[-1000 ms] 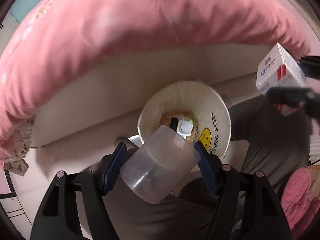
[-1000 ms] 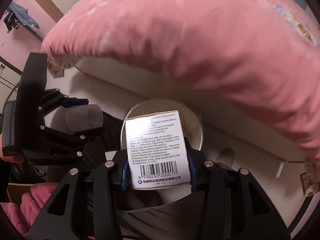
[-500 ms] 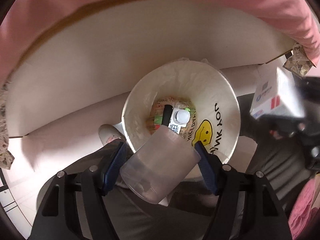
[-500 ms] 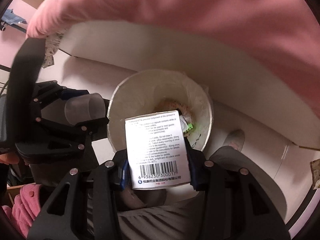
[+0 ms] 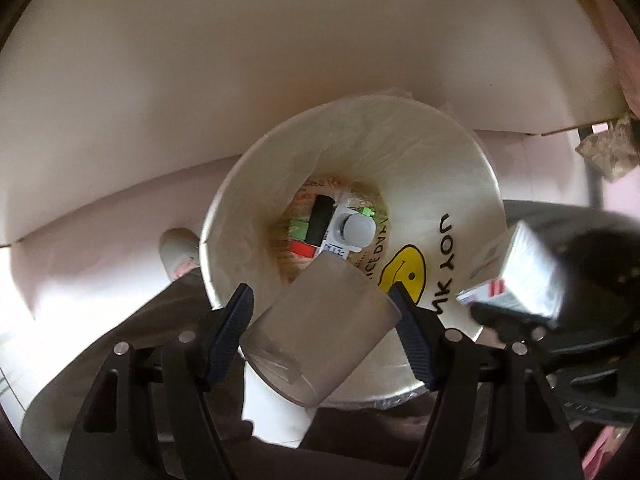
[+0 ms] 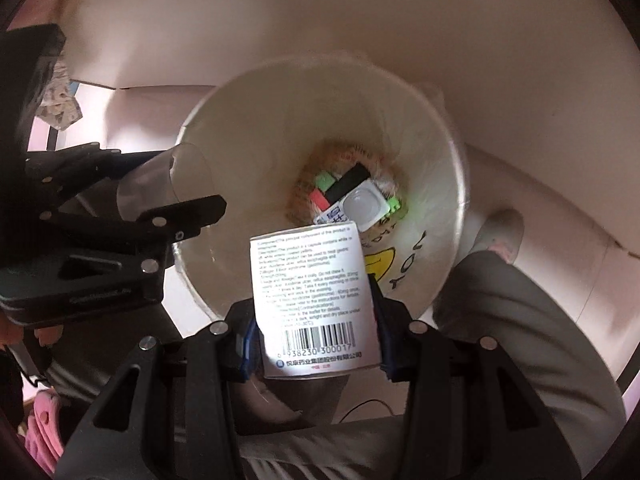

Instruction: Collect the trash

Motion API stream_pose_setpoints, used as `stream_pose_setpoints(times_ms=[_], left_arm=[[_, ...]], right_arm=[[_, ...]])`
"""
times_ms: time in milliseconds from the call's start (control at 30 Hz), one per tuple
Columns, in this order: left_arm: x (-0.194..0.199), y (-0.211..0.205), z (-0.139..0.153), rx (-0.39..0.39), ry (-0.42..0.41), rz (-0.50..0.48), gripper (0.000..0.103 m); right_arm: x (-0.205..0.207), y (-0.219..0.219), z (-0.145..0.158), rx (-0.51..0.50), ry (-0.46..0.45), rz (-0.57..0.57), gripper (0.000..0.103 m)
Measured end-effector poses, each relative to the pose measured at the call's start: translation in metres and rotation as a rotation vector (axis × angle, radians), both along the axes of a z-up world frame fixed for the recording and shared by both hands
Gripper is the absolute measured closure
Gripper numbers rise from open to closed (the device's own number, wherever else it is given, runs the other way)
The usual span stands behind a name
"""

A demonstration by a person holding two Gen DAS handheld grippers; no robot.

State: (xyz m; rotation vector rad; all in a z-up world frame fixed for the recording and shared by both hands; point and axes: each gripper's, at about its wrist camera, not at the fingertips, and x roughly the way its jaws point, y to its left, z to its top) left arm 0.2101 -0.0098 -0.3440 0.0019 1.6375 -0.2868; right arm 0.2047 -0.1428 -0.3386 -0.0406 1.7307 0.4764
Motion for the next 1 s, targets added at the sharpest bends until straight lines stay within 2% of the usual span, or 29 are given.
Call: stream_pose_setpoints(times_ms=[300, 633, 700, 767, 867, 1000], left_arm=[[0.005, 0.004, -0.037, -0.071, 0.088, 0.136, 0.031], [0.01, 0.003, -0.063, -0.072, 0.151, 0.186, 0.031], [0.01, 0.005, -0.065, -0.08, 0.167, 0.197, 0.03], [0.011, 0.006, -0.065, -0.08, 0.169, 0.194, 0.028], [0.01, 0.005, -0.063, -0.067, 0.154, 0.187, 0.023], [0.009, 0.005, -0.06, -0.071, 0.151, 0.189, 0.023]], right_arm=[[0.003, 0.012, -0.045, -0.023, 0.106, -0.017, 0.056], [0.002, 0.014, -0.07, -0.063, 0.115, -0.02, 0.054], [0.003, 0.013, -0.073, -0.084, 0.116, -0.008, 0.04], [0.003, 0.013, -0.074, -0.111, 0.099, 0.006, 0.034], [0.001, 0.016, -0.075, -0.118, 0.092, 0.02, 0.034], [0.0, 0.016, -0.071, -0.113, 0.082, 0.021, 0.034]])
